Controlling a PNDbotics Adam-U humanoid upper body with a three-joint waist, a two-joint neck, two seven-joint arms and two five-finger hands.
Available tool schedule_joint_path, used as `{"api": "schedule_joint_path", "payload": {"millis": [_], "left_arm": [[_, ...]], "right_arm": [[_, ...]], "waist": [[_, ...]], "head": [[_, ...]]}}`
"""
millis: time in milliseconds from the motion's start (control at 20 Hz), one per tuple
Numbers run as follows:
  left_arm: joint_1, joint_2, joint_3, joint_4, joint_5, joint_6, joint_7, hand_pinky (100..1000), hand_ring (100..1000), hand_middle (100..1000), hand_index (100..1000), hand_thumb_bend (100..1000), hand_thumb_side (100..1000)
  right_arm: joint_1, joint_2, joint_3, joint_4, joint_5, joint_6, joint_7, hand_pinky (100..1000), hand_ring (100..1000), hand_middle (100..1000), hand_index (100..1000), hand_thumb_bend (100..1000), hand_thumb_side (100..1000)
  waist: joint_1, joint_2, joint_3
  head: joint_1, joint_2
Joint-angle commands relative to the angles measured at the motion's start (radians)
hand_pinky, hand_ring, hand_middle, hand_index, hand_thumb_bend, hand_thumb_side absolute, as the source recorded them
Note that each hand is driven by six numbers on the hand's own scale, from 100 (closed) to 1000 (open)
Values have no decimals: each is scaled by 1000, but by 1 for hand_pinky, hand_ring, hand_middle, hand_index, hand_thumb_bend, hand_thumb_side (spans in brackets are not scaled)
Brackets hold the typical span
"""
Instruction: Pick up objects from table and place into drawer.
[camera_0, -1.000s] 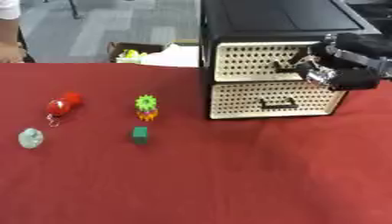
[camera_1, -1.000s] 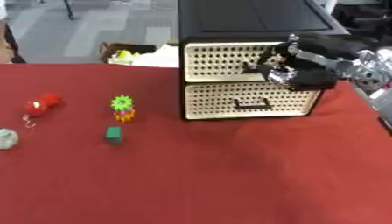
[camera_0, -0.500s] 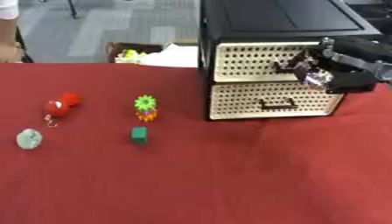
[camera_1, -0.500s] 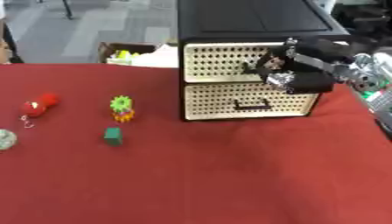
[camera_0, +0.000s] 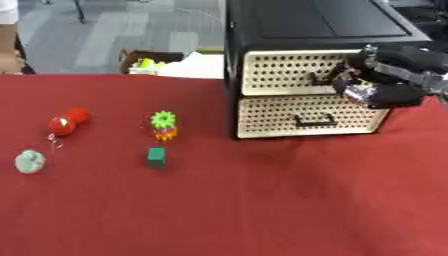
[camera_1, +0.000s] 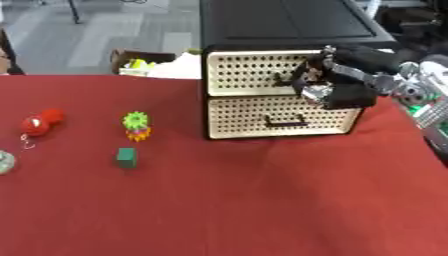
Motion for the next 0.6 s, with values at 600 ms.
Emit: {"api": "schedule_joint_path", "payload": {"millis": [600], "left_arm": [[-12,15,2,-13,2,-4,-3,669,749,756,823,100,964]], "right_arm": [[-12,-27,6,7,61,-15,7,100,100,100,770,100,1000]], "waist": [[-1,-11,4]], "head": [[-12,-15]]}}
